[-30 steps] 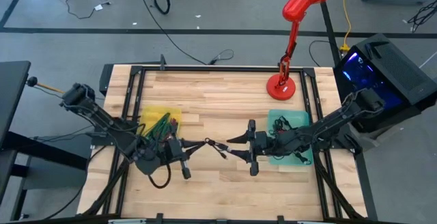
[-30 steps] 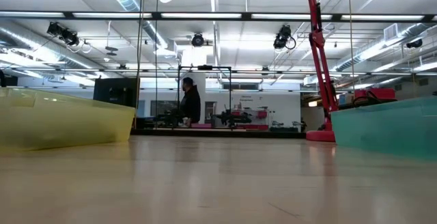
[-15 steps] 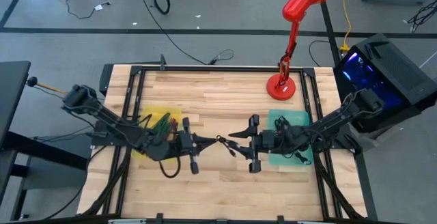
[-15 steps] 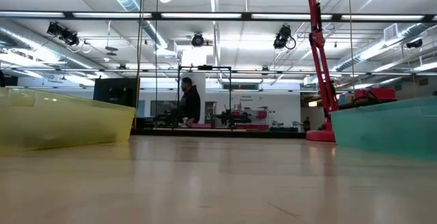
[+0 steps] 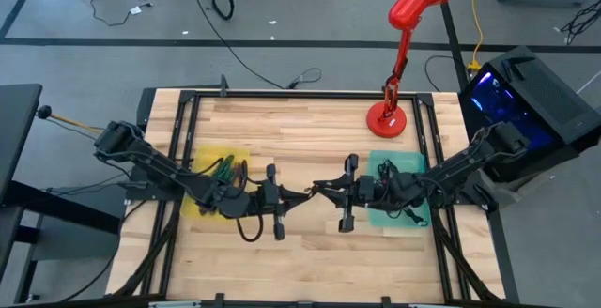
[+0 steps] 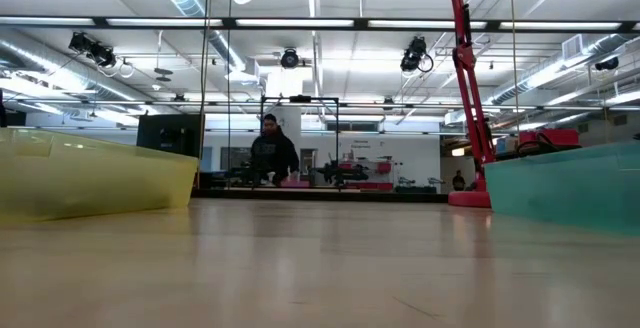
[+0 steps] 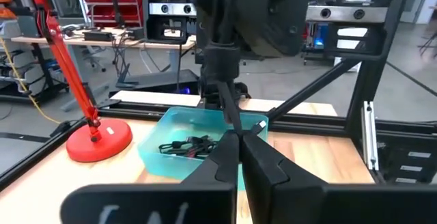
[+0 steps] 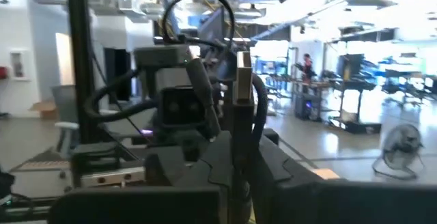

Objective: Pick & Place USB Port
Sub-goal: Put the black charger cable into the green bin

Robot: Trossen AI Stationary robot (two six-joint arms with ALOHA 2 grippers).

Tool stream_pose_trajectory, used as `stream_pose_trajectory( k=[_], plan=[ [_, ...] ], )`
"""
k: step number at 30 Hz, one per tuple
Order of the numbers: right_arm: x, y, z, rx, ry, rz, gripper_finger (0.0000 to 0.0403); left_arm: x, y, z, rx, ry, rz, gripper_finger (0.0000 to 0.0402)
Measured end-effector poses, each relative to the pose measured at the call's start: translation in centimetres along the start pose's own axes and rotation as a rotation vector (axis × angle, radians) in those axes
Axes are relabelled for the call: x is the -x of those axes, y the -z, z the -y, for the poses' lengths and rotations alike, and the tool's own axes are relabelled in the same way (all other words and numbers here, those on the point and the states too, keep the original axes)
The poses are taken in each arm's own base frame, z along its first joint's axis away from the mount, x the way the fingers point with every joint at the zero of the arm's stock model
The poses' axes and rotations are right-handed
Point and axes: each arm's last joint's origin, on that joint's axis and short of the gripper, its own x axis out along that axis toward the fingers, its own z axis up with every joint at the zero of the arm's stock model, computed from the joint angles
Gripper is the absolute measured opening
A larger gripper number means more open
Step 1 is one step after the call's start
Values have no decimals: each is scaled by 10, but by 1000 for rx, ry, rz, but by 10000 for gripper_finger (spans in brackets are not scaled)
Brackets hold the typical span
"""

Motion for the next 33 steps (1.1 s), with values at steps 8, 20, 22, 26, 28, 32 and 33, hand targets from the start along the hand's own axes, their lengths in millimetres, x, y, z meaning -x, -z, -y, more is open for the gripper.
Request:
stream_pose_trajectory(
  k=[8, 20, 22, 26, 28, 32, 33],
  plan=[
    [10, -5, 7, 11, 97, -119, 18, 3, 3, 4, -28, 2, -27, 13],
    [60, -21, 27, -53, 343, -361, 16, 23, 10, 14, -137, -48, -123, 15],
    [71, -23, 33, -119, 362, -399, 16, 29, 12, 14, -171, -69, -161, 15],
    [92, -23, 44, -208, 406, -487, 16, 39, 21, 20, -187, -70, -223, 15],
    [104, -19, 50, -241, 435, -550, 16, 46, 24, 23, -203, -71, -246, 15],
    [122, -12, 59, -321, 497, -675, 16, 54, 28, 25, -208, -76, -279, 16],
    [125, -9, 60, -338, 514, -707, 16, 56, 30, 27, -211, -73, -289, 16]
  ],
)
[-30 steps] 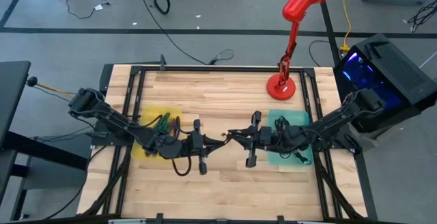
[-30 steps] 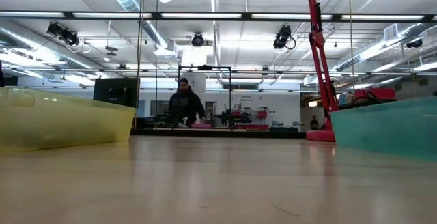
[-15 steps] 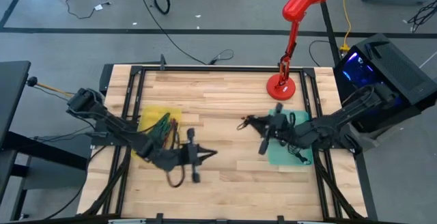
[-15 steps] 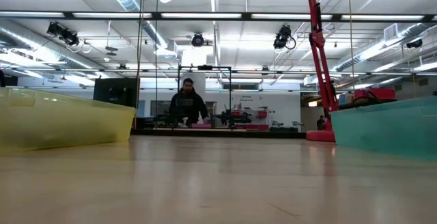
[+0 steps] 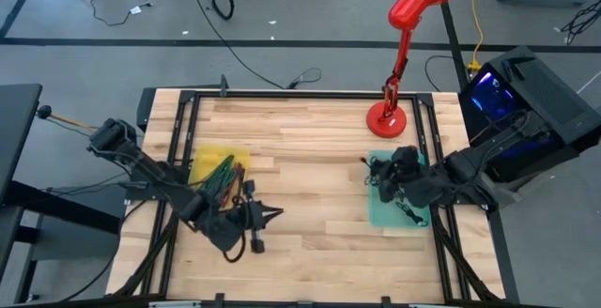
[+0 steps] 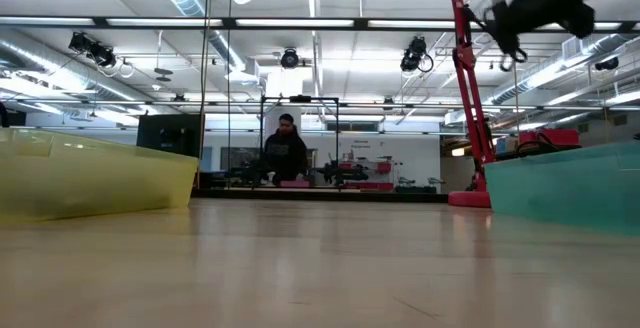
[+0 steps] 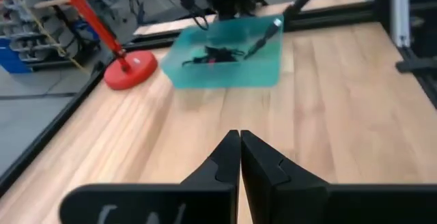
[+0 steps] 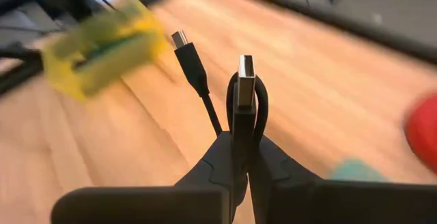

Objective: Pick & Place USB Port
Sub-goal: Put the black charger cable into the green bin, then return to Home Position

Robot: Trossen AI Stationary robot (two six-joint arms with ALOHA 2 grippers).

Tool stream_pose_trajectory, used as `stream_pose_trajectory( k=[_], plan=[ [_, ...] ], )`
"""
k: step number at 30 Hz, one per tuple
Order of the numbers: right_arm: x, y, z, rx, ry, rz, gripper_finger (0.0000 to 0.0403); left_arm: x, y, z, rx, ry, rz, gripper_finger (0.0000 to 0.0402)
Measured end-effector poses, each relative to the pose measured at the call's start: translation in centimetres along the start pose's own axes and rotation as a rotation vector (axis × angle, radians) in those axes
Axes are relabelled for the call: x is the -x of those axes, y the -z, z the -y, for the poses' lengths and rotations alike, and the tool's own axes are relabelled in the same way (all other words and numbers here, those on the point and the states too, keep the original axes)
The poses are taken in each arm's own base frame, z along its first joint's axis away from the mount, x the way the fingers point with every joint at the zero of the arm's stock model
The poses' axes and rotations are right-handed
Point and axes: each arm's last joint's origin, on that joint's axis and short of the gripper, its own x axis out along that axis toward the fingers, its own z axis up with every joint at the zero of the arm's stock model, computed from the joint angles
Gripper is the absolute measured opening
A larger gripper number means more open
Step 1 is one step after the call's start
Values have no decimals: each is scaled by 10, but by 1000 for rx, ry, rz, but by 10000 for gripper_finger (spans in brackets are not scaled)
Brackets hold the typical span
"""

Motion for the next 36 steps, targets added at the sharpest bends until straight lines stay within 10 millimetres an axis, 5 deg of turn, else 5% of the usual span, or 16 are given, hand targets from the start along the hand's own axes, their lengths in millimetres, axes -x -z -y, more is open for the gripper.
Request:
stream_pose_trajectory(
  k=[9, 24, 36],
  plan=[
    [5, 19, 27, -134, 175, -308, 16, 13, 13, 6, -15, 19, -74, 16],
    [16, 32, 43, -254, 359, -693, 16, 29, 30, 12, 3, 26, -170, 16],
    [16, 32, 43, -252, 353, -670, 165, 31, 31, 12, 7, 25, -173, 16]
  ],
)
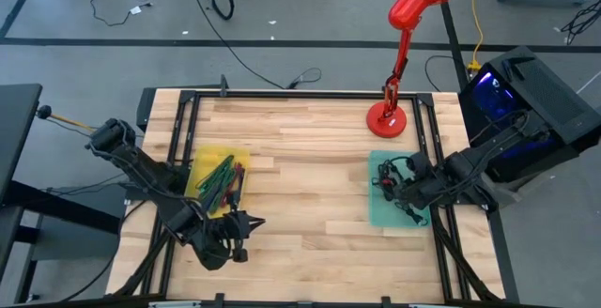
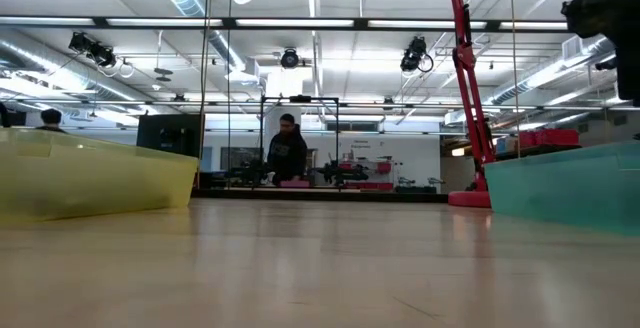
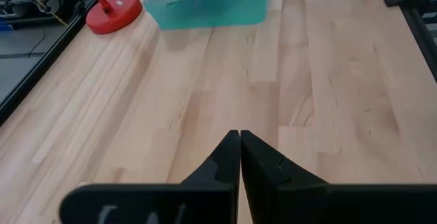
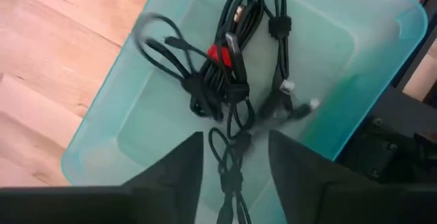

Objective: Pick & Place USB Port
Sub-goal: Return to Home Position

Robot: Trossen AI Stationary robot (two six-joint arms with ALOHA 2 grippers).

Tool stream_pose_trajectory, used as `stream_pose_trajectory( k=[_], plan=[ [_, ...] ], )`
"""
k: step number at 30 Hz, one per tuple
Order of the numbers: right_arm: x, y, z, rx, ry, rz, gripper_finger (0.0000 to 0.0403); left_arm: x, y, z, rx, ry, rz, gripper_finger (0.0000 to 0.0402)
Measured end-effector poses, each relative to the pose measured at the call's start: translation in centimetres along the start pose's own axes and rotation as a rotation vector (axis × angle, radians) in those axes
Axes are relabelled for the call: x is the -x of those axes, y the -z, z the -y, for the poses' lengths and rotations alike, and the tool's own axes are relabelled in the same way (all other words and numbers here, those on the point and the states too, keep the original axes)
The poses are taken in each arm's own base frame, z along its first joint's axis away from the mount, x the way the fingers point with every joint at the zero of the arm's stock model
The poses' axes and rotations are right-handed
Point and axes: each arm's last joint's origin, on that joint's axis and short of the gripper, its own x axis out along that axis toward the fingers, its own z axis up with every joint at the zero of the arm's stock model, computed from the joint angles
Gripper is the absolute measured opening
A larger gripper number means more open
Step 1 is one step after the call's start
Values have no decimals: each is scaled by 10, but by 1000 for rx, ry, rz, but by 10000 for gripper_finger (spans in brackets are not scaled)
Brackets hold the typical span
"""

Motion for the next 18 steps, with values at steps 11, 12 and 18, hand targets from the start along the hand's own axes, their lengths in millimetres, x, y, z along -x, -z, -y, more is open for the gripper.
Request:
stream_pose_trajectory(
  k=[11, 12, 18],
  plan=[
    [1, -3, -16, 63, -155, 117, 179, 0, 1, 0, -7, -2, -7, 16],
    [2, -3, -17, 68, -165, 125, 177, 0, 1, 0, -7, -2, -7, 16],
    [-3, -2, -35, 120, -223, 172, 166, 1, 10, -3, -48, 31, -104, 16]
  ],
)
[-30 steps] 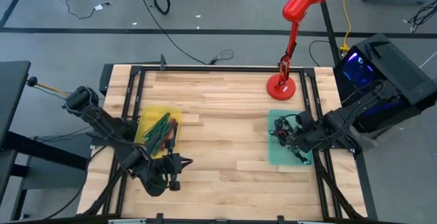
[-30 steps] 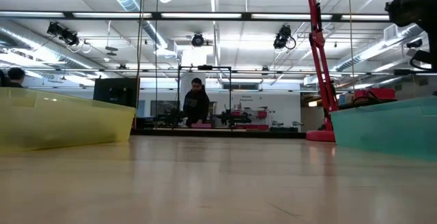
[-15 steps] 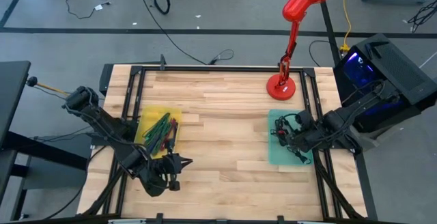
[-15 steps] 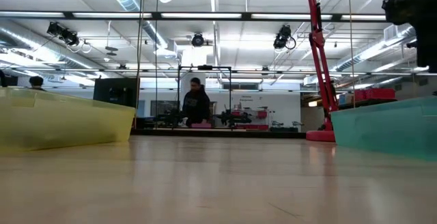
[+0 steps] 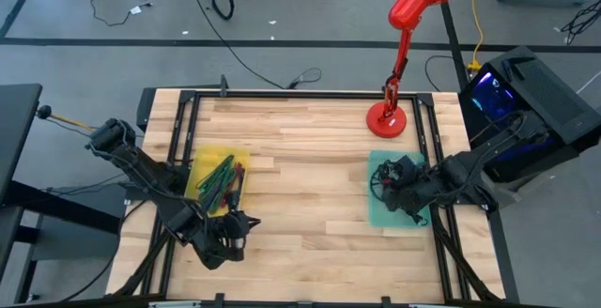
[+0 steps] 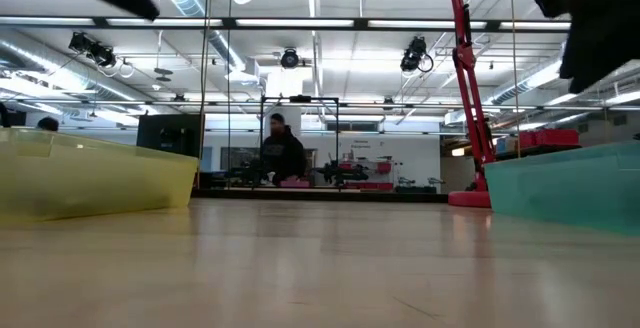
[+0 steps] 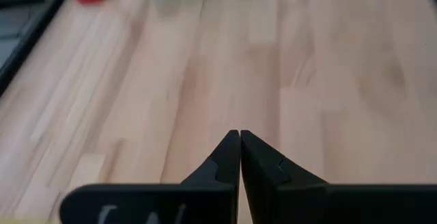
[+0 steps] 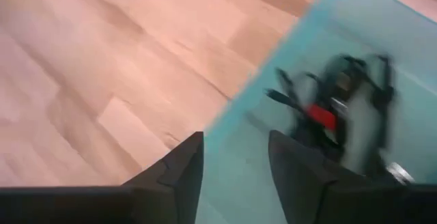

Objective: Pick & Place USB Port
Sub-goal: Return to Home Position

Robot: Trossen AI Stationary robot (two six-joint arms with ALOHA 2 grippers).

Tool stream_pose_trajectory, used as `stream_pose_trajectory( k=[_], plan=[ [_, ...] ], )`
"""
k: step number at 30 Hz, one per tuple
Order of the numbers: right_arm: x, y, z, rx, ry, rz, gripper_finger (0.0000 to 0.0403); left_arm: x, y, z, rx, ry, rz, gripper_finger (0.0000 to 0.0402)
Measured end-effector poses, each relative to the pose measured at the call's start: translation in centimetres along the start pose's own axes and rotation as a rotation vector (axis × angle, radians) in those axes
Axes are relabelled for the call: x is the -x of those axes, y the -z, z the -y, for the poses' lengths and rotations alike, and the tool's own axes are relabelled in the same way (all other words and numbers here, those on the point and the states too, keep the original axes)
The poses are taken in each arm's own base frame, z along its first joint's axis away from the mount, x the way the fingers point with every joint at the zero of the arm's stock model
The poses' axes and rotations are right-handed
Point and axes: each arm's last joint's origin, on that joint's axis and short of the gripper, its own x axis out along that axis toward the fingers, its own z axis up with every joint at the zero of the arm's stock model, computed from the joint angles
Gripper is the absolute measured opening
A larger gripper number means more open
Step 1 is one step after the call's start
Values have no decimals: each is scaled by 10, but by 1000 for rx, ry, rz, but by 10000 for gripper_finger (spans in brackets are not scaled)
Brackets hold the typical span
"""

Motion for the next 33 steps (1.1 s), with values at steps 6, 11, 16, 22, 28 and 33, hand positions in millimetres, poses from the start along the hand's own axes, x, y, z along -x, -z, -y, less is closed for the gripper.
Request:
stream_pose_trajectory(
  k=[6, 11, 16, 22, 28, 33],
  plan=[
    [-20, -4, -48, 305, -148, 272, 164, 9, 28, -12, -26, -215, 36, 16],
    [-24, 1, -84, 612, -263, 469, 145, 38, 65, -29, 78, -255, 112, 16],
    [-11, 10, -92, 701, -260, 611, 113, 72, 92, -38, 103, -142, 300, 16],
    [-3, 18, -68, 561, -107, 651, 92, 88, 109, -46, 57, -95, 540, 16],
    [-3, 40, -35, 466, 9, 818, 85, 75, 122, -60, 65, -143, 586, 16],
    [-16, 66, -5, 417, -104, 853, 76, 53, 139, -81, 207, -196, 601, 16]
  ],
)
